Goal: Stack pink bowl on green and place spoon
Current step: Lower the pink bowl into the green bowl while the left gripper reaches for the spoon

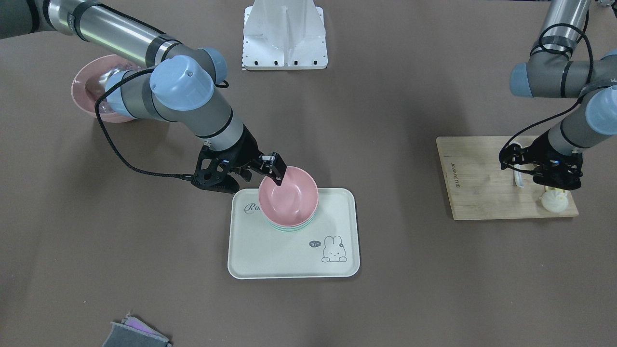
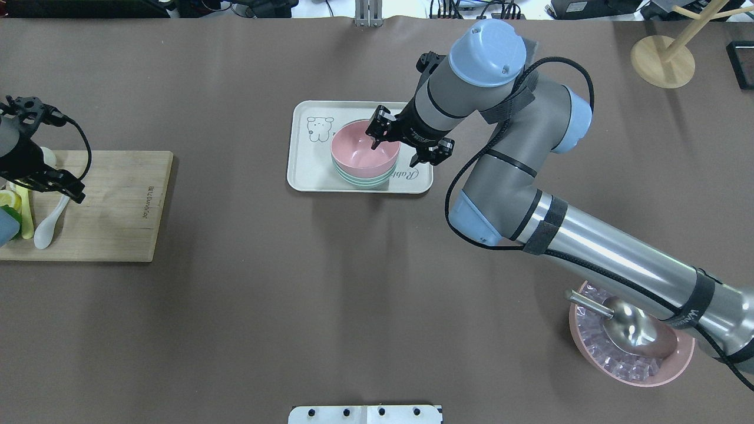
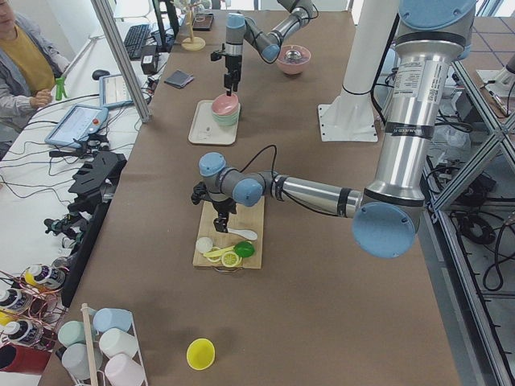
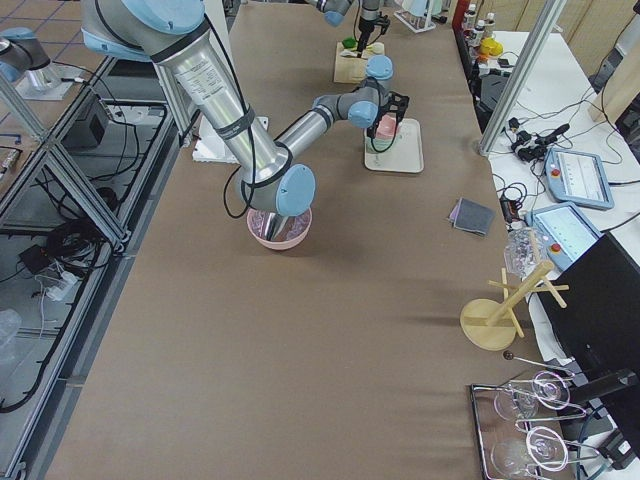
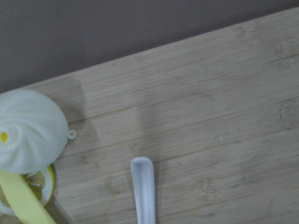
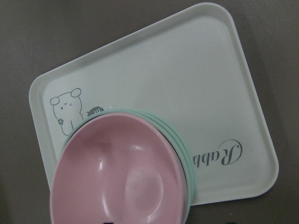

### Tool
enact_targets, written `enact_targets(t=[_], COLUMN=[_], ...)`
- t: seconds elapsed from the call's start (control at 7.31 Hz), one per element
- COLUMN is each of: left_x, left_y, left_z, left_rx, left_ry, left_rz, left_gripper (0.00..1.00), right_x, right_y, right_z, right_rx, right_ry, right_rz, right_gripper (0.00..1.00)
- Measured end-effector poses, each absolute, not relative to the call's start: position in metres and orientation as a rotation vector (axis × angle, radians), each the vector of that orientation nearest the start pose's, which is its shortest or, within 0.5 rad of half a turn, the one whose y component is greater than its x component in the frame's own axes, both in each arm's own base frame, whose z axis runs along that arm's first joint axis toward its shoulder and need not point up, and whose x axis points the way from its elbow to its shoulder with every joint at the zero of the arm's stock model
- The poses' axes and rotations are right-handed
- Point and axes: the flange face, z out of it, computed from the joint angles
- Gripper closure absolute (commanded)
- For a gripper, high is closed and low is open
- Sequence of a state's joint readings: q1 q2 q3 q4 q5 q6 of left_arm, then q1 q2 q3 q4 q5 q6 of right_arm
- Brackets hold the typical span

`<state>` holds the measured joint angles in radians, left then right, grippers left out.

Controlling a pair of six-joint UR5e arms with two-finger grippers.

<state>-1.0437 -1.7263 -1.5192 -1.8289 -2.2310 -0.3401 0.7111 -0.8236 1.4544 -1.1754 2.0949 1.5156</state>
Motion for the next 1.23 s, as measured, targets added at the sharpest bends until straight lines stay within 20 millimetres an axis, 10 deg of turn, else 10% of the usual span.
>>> enact_targets(t=[1.23], left_x=[0.235], left_y=[-0.55], left_z=[0.591], left_rx=[0.03], left_ry=[0.734], left_rz=[0.299], left_gripper=[0.71], right_x=[-0.474], right_y=[-0.527], right_z=[0.224], right_rx=[-0.052], right_ry=[-1.112], right_rz=[0.312], right_gripper=[0.0])
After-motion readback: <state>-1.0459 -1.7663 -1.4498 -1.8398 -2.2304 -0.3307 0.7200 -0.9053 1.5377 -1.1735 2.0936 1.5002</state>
